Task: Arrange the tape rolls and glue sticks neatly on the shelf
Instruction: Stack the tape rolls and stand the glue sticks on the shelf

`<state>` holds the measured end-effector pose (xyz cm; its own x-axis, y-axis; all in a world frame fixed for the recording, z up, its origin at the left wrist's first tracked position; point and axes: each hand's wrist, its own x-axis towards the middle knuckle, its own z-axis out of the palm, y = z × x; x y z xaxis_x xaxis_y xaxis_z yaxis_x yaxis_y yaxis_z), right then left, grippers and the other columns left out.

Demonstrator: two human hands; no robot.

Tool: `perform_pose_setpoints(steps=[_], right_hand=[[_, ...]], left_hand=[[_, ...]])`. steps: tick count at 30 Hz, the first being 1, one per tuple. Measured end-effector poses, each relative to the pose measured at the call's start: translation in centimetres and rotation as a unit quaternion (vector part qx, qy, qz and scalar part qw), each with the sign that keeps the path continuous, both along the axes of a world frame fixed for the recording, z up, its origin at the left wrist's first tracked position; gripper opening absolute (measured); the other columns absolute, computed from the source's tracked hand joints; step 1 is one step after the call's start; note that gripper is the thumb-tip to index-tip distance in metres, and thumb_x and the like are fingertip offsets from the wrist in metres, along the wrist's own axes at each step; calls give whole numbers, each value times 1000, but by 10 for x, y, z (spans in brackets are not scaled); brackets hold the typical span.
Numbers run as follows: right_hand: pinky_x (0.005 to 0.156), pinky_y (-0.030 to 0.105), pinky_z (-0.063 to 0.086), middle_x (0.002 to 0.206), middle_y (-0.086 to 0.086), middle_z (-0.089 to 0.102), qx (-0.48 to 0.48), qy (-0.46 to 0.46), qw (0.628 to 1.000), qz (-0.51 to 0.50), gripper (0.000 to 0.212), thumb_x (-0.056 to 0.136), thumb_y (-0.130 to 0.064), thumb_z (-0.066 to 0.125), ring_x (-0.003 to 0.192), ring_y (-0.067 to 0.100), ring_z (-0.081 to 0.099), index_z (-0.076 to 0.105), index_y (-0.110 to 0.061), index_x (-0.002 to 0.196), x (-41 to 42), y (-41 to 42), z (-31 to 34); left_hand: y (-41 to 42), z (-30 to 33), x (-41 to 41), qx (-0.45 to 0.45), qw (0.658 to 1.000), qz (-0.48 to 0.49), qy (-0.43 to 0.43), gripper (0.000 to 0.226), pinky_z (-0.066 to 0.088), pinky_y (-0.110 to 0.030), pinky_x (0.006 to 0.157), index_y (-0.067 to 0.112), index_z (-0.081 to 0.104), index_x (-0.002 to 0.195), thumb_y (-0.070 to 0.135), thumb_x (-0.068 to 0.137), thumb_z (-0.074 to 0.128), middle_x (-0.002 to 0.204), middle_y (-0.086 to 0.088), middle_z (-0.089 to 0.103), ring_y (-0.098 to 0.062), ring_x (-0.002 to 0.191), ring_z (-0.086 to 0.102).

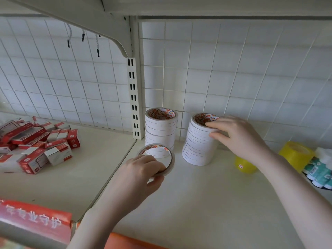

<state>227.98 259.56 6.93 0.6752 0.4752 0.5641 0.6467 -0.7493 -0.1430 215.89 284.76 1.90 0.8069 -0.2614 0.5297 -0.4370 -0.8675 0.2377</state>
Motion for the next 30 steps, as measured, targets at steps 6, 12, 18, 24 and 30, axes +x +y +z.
perform_pose_setpoints(steps=[6, 12, 18, 24, 30], right_hand=[[77, 26, 38, 96, 7, 68, 85, -107, 990, -29, 27, 85, -20, 54, 88, 28, 61, 69, -8, 105, -11, -8, -10], [62, 34, 48, 81, 3, 64, 92, -114, 989, -35, 34, 87, -33, 43, 75, 28, 61, 68, -11, 89, -27, -17, -22], [59, 34, 48, 78, -3, 65, 104, -108, 988, -23, 31, 87, -32, 45, 69, 22, 62, 68, -12, 85, -36, -24, -41], [45, 32, 45, 67, -4, 60, 65, -71, 994, -59, 8, 81, -22, 63, 59, 23, 60, 65, -18, 73, -40, -25, -63], [37, 28, 40, 57, -7, 54, -41, -7, 993, -114, 30, 54, -15, 86, 53, 17, 57, 57, -24, 57, -37, -28, -73]], left_hand=[[6, 21, -1, 17, 1000, 3, -14, 23, 48, -34, 51, 23, 62, 76, 35, 79, 43, 71, 10, 55, -10, 66, 51], [12, 54, 15, 20, 999, 10, -41, 28, 47, -40, 54, 18, 60, 74, 38, 78, 41, 72, 7, 54, -12, 68, 47], [8, 88, 49, 11, 999, 24, -36, 11, 46, -36, 63, 17, 69, 88, 25, 85, 60, 77, 3, 59, -17, 71, 51], [6, 95, 93, 79, 995, 51, 43, 12, 46, -42, 72, 14, 67, 85, 24, 85, 59, 76, -1, 58, -20, 74, 53], [6, 90, 113, 64, 993, 39, 92, 6, 48, -37, 76, 26, 69, 85, 30, 84, 65, 75, 9, 57, -11, 75, 54]])
